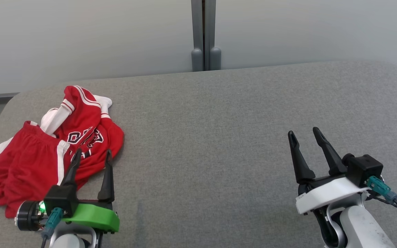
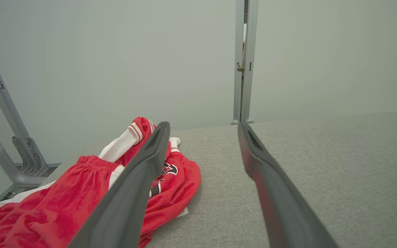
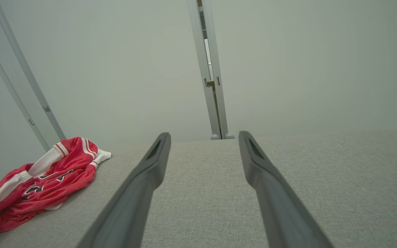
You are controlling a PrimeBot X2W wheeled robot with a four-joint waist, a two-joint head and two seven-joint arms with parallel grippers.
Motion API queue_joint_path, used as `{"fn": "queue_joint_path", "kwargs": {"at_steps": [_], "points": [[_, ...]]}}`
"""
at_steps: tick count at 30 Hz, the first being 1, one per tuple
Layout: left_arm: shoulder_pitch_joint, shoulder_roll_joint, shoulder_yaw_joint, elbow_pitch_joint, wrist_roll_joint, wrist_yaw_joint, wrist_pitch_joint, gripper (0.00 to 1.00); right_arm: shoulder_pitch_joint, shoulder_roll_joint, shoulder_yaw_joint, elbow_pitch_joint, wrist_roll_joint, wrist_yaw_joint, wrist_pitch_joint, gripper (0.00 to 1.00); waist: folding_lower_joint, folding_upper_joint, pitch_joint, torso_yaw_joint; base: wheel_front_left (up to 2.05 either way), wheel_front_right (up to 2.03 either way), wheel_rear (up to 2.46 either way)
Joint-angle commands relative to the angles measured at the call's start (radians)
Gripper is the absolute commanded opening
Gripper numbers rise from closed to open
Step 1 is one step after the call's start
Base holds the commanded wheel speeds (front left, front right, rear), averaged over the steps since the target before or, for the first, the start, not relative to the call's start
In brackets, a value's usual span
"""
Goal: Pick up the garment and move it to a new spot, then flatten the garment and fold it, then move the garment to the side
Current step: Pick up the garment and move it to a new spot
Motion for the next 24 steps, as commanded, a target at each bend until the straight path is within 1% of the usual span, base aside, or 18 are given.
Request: {"fn": "queue_joint_path", "kwargs": {"at_steps": [1,7,13,19,24], "points": [[-0.016,0.002,0.0,0.004,-0.006,-0.002,0.0,1.0,-0.008,-0.001,0.0,0.002,0.009,0.0,-0.005,1.0,0.0,0.0,0.0,0.001,0.0,0.0,0.0],[-0.022,0.001,0.007,0.017,-0.015,-0.002,0.0,1.0,-0.006,0.002,0.013,0.0,0.013,0.0,-0.005,1.0,0.0,0.0,0.004,0.019,0.0,0.0,0.0],[-0.026,0.0,0.023,0.03,-0.025,-0.001,0.0,1.0,-0.004,0.001,0.03,0.0,0.024,0.0,-0.004,1.0,0.0,0.0,0.009,0.064,0.0,0.0,0.0],[-0.034,0.001,0.037,0.048,-0.027,-0.001,0.0,1.0,-0.003,0.002,0.054,0.005,0.037,0.0,-0.004,1.0,0.0,0.0,0.009,0.137,0.0,0.0,0.0],[-0.035,0.002,0.032,0.065,-0.019,-0.001,0.0,1.0,-0.004,0.0,0.073,0.007,0.046,0.0,-0.004,1.0,0.0,0.0,0.006,0.217,0.0,0.0,0.0]]}}
